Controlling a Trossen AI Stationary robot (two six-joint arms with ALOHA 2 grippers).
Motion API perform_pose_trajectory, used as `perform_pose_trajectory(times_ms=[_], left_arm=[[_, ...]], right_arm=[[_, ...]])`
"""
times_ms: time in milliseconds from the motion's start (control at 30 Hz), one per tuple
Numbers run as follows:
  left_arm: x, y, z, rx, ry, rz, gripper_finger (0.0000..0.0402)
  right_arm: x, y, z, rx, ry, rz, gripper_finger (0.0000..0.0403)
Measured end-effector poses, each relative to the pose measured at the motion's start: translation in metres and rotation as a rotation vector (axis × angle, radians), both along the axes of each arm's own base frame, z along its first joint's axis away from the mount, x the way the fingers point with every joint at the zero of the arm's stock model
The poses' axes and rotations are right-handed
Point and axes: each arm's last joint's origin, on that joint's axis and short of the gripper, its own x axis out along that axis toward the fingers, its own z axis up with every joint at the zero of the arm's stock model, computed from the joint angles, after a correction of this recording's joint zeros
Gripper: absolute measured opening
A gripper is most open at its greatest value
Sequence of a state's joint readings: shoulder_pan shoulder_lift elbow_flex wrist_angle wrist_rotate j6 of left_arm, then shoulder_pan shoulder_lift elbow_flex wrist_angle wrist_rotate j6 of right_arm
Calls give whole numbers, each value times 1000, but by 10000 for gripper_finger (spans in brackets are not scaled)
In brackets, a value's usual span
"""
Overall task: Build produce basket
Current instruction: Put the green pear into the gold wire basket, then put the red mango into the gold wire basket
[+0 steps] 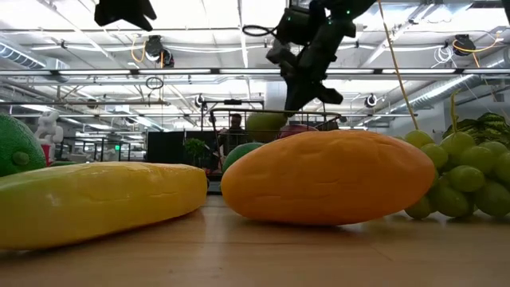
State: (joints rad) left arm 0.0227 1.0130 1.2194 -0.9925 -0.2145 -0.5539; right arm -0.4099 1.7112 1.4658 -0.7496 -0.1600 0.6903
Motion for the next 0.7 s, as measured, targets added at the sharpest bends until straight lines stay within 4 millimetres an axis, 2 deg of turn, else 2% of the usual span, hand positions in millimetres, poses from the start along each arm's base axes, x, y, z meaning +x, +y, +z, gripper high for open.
perform_pose_trajectory(times_ms=[133,333,533,700], left_arm=[[-2,-1,-2,-17,35,-35,131],[-5,-3,-2,-36,48,-98,131],[-13,-4,0,-60,41,-133,131],[-20,-6,4,-43,17,-162,131]], right_arm=[[-4,1,-4,67,51,-91,44],[-6,8,0,88,61,-155,126],[-11,23,29,77,-62,-167,201],[-19,38,63,36,-235,-178,230]])
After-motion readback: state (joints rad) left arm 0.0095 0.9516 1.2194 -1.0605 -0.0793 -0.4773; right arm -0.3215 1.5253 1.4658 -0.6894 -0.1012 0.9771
